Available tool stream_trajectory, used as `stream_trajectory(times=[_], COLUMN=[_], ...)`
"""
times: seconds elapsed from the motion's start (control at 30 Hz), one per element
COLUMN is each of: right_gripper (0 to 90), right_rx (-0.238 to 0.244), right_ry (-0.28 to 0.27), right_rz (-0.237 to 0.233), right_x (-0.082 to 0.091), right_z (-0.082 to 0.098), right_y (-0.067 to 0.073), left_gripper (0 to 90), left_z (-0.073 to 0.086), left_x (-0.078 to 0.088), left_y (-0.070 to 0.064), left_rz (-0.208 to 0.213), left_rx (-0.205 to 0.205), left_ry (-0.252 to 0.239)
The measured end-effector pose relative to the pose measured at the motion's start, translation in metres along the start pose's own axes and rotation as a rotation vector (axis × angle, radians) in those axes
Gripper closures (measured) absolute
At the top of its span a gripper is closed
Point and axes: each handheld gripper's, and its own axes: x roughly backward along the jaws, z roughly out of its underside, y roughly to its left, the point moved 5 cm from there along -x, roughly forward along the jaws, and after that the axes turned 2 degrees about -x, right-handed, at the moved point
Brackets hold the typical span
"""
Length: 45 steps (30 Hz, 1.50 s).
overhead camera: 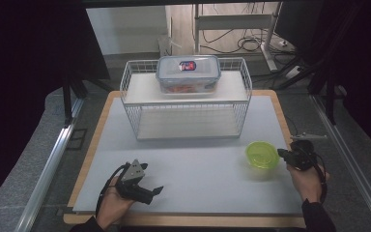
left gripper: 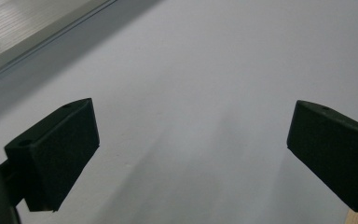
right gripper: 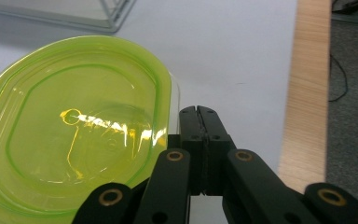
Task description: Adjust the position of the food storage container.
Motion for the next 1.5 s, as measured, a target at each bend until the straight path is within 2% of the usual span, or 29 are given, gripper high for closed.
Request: stream_trajectory(times=[0.3,0.6,0.7,0.83,0.87,0.97,1.03,1.1,1.5], right_gripper=[89.7,89.7,89.6,89.6,89.6,89.6,89.6,89.6,89.6], right_rx=[0.032,0.077,0.085,0.07,0.048,0.036,0.033,0.042,0.073], right_ry=[0.012,0.026,0.025,0.024,0.04,0.064,0.072,0.101,0.148], right_rz=[-0.046,-0.103,-0.11,-0.097,-0.098,-0.111,-0.126,-0.16,-0.219], right_x=[-0.003,-0.006,-0.006,-0.007,-0.008,-0.012,-0.014,-0.017,-0.027], right_z=[0.0,0.001,0.001,0.003,0.006,0.013,0.016,0.021,0.032], right_y=[0.021,0.049,0.05,0.042,0.037,0.035,0.036,0.043,0.063], left_gripper=[2.2,2.3,2.3,2.3,2.3,2.3,2.3,2.4,2.5], left_z=[0.0,0.0,0.0,0.0,0.0,0.0,0.0,0.001,0.001], left_x=[-0.001,-0.001,-0.002,-0.002,-0.002,-0.002,-0.002,-0.002,-0.004], left_y=[-0.001,-0.002,-0.002,-0.002,-0.002,-0.002,-0.002,-0.003,-0.003], left_rz=[0.006,0.009,0.011,0.012,0.012,0.014,0.014,0.016,0.019], left_rx=[-0.003,-0.005,-0.007,-0.008,-0.008,-0.009,-0.009,-0.01,-0.013], left_ry=[0.006,0.008,0.009,0.008,0.009,0.009,0.009,0.011,0.019])
